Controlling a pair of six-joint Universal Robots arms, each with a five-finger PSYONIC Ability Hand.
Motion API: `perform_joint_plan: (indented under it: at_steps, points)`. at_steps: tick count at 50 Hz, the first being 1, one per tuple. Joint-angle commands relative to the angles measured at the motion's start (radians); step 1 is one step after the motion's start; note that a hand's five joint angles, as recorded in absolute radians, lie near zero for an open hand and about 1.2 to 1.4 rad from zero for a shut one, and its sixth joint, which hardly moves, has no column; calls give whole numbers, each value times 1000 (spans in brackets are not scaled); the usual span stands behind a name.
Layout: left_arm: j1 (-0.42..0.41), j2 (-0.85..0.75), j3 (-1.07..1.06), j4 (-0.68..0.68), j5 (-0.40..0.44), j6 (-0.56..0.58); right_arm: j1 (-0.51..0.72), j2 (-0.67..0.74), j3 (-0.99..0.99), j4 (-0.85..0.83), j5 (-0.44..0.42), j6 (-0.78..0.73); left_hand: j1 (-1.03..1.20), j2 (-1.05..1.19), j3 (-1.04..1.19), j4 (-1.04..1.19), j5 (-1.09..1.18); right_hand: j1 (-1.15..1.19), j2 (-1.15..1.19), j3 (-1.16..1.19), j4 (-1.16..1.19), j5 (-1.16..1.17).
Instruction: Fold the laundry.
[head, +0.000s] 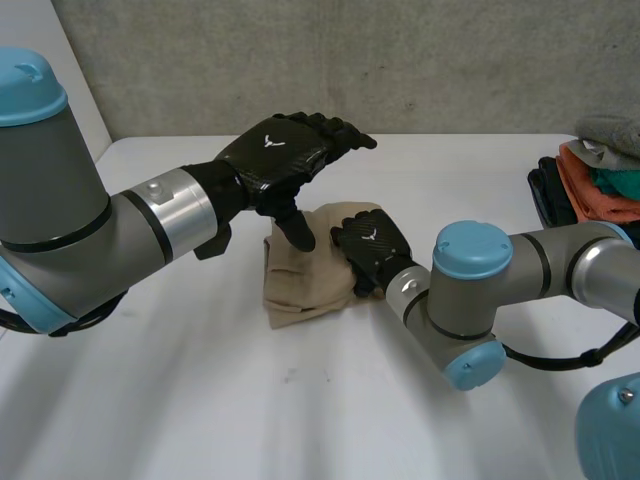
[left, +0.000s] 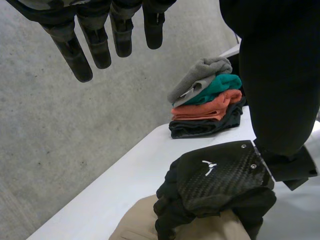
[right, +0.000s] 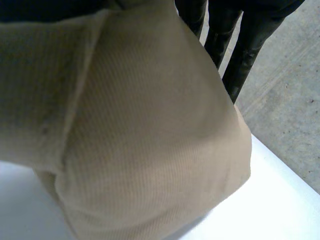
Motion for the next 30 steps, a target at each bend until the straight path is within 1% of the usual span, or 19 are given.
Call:
perform_joint_plan:
  at_steps: [1, 3, 7, 8, 11, 13, 15, 16, 18, 19, 22, 24, 26, 29, 30]
  points:
    - [11, 13, -5, 0, -2, 0, -3, 26, -109, 20, 0, -1, 9, -32, -37, -29, -45, 826, 645, 650, 649, 739]
    - [21, 22, -7, -2, -5, 0, -9, 21, -139, 25, 0, -3, 9, -32, -37, -29, -45, 826, 645, 650, 649, 739]
    - [52, 48, -10, -2, -5, -2, -83, 9, -215, 48, -13, -24, 9, -32, -37, -29, -45, 826, 645, 650, 649, 739]
    - [63, 57, -14, -2, -9, -3, -123, -3, -242, 48, -26, -43, 9, -32, -37, -29, -45, 826, 645, 650, 649, 739]
    - [74, 77, -20, -2, -16, -3, -160, -22, -288, 44, -56, -58, 9, -32, -37, -29, -45, 826, 645, 650, 649, 739]
    - [80, 94, -20, 0, -19, -5, -193, -34, -350, 42, -92, -57, 9, -32, -37, -29, -45, 826, 645, 650, 649, 739]
    - [80, 99, -20, 0, -20, -5, -216, -40, -403, 40, -105, -55, 9, -32, -37, -29, -45, 826, 645, 650, 649, 739]
    - [80, 100, -20, 0, -20, -5, -250, -42, -463, 39, -112, -54, 9, -32, -37, -29, -45, 826, 645, 650, 649, 739]
    - [78, 102, -20, 0, -20, -5, -288, -42, -521, 36, -117, -50, 9, -32, -37, -29, -45, 826, 645, 650, 649, 739]
    - [78, 104, -22, -2, -20, -5, -324, -38, -585, 36, -116, -35, 9, -32, -37, -29, -45, 826, 645, 650, 649, 739]
    - [77, 108, -24, 0, -20, -5, -379, -31, -676, 33, -125, 6, 9, -32, -37, -29, -45, 826, 645, 650, 649, 739]
    - [75, 108, -25, -2, -20, -5, -454, -26, -756, 27, -134, 60, 9, -32, -37, -29, -45, 826, 645, 650, 649, 739]
    - [72, 108, -24, -2, -20, -5, -521, -19, -804, 16, -152, 101, 9, -32, -37, -29, -45, 826, 645, 650, 649, 739]
    - [67, 108, -25, 0, -22, -6, -583, -15, -822, -2, -180, 138, 9, -32, -37, -29, -45, 826, 645, 650, 649, 739]
    - [66, 108, -25, 0, -22, -10, -623, -14, -816, -21, -204, 161, 9, -32, -37, -29, -45, 826, 645, 650, 649, 739]
